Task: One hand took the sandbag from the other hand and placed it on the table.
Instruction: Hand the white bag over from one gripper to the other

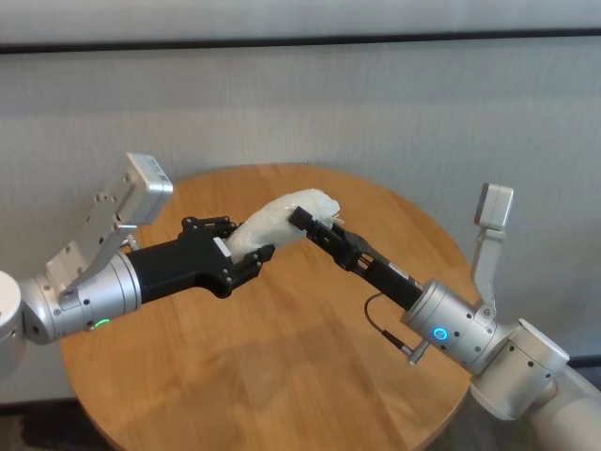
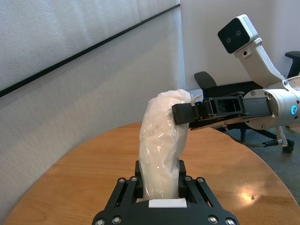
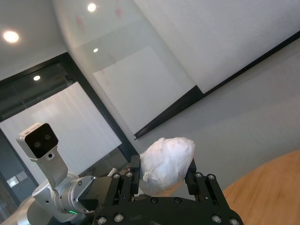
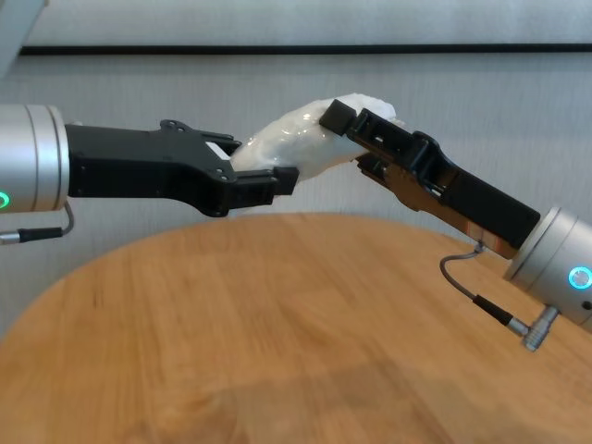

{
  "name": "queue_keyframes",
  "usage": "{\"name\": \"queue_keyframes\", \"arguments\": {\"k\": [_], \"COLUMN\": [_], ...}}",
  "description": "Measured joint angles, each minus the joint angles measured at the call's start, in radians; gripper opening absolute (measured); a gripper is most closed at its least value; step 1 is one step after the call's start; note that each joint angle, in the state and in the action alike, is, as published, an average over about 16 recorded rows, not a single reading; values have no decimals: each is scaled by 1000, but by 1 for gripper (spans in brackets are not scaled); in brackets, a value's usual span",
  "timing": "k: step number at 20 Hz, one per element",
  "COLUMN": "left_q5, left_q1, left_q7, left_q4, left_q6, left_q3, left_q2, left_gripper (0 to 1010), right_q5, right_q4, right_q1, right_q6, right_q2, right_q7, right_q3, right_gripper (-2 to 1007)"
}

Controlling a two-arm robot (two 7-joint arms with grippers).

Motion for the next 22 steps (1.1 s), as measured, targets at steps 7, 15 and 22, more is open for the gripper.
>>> {"name": "queue_keyframes", "arguments": {"k": [7, 15, 22], "left_q5": [0, 0, 0], "left_q1": [0, 0, 0], "left_q7": [0, 0, 0], "left_q4": [0, 0, 0], "left_q6": [0, 0, 0], "left_q3": [0, 0, 0], "left_q2": [0, 0, 0], "left_gripper": [413, 519, 732], "right_q5": [0, 0, 0], "right_q4": [0, 0, 0], "right_q1": [0, 0, 0], "right_q6": [0, 0, 0], "right_q2": [0, 0, 0], "right_q7": [0, 0, 0], "right_q3": [0, 0, 0], "right_gripper": [543, 543, 543]}}
